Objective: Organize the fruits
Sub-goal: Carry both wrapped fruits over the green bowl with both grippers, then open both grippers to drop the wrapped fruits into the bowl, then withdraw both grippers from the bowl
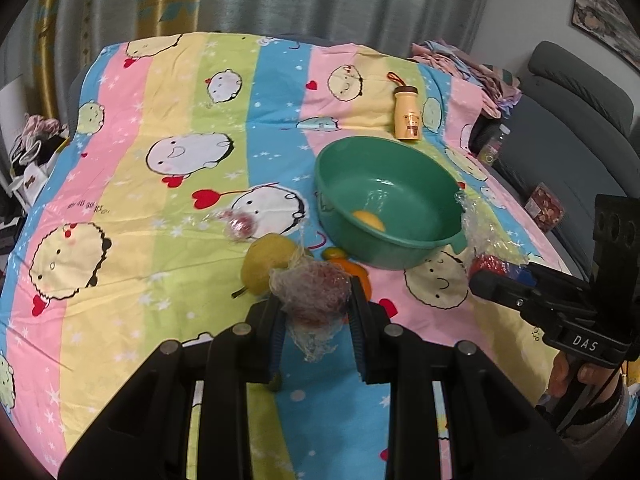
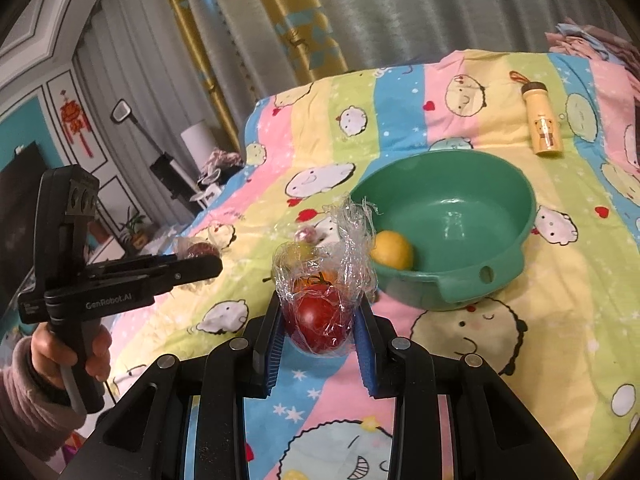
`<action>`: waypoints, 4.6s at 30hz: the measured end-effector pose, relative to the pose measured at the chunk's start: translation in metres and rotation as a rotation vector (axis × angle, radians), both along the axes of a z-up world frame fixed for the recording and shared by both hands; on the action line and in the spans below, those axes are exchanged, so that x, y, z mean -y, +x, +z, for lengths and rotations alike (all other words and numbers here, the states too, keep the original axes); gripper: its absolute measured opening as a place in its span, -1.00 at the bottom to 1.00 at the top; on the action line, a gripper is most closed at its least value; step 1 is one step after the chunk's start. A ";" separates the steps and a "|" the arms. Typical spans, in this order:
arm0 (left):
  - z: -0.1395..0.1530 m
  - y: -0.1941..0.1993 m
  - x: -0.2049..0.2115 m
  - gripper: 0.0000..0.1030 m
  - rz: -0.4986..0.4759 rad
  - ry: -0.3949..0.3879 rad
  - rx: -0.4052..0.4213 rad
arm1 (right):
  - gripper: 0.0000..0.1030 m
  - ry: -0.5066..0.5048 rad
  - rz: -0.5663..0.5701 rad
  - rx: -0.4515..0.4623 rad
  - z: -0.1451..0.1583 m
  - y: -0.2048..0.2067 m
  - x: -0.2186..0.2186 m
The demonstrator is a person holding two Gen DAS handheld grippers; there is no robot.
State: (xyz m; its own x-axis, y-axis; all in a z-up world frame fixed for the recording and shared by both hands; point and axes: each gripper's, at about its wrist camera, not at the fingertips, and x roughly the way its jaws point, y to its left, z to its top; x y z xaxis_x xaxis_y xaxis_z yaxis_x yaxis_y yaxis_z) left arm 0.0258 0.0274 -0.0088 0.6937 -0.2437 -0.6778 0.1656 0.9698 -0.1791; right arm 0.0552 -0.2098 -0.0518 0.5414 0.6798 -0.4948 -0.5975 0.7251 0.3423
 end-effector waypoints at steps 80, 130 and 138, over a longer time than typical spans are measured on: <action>-0.036 0.152 0.089 -0.42 -0.094 0.151 -0.102 | -0.34 -0.140 -0.165 0.036 -0.009 0.110 0.010; -0.006 0.012 -0.024 0.99 0.184 -0.013 -0.088 | 0.41 0.010 -0.144 -0.036 -0.001 0.011 0.035; -0.013 -0.018 -0.057 0.99 0.219 -0.163 -0.118 | 0.56 -0.043 -0.038 -0.027 0.001 -0.012 0.003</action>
